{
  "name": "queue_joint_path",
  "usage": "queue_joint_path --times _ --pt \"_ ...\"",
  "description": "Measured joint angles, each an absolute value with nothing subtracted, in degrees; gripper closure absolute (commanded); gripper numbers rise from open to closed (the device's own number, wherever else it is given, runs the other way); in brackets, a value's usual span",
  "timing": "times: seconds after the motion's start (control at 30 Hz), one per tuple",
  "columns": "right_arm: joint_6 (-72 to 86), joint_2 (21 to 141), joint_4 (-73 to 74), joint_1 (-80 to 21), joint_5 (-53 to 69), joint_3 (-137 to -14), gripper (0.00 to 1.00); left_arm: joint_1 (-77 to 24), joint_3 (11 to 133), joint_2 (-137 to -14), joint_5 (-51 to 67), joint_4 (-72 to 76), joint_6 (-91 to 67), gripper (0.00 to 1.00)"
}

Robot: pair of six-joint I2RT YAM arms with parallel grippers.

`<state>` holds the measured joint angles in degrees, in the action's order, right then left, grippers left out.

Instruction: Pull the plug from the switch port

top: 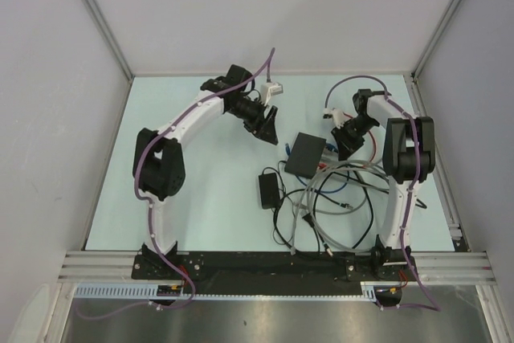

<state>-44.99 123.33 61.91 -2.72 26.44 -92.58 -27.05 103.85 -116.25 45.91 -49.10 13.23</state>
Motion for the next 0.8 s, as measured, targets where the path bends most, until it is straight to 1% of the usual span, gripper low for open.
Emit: queue_joint_path --times 0.07,0.1,0.17,0.2,0.27,0.33,0.43,0.63,0.7,0.8 --pt "-43.77 123.13 61.47 -3.62 26.85 -92.27 0.52 -25.61 103.02 -116.25 44.84 -49.06 14.06 0.3" --pt "-43.05 122.93 61.63 -3.81 27.31 -92.25 0.45 -25.12 102.56 -116.25 44.51 -49.23 14.24 0.3" --pt "-41.76 122.19 61.21 -4.16 27.66 -91.96 0.39 -24.08 101.56 -116.27 43.77 -49.47 14.66 0.3" --pt "-41.52 121.84 60.82 -4.16 27.79 -91.92 0.33 -23.68 101.25 -116.27 43.59 -49.56 14.7 0.3" --pt "-40.62 121.16 59.53 -4.25 27.79 -91.9 0.27 -23.05 101.08 -116.25 43.42 -49.82 15.09 0.3" --pt "-39.51 119.94 59.29 -4.23 27.94 -91.9 0.25 -23.0 101.08 -116.25 43.48 -49.82 15.14 0.29" --pt "-38.68 117.16 59.46 -4.23 28.12 -92.53 0.24 -23.14 101.08 -116.25 43.55 -49.84 15.14 0.29" --pt "-37.93 110.89 58.39 -4.4 29.54 -96.42 0.26 -23.22 100.68 -116.25 43.77 -49.45 15.07 0.29" --pt "-37.91 107.92 55.42 -5.1 30.26 -94.3 0.3 -23.22 99.39 -116.25 44.31 -48.16 14.7 0.31" --pt "-37.12 102.45 50.06 -8.34 30.52 -87.46 0.35 -23.22 96.95 -116.44 45.65 -46.96 13.17 0.32"
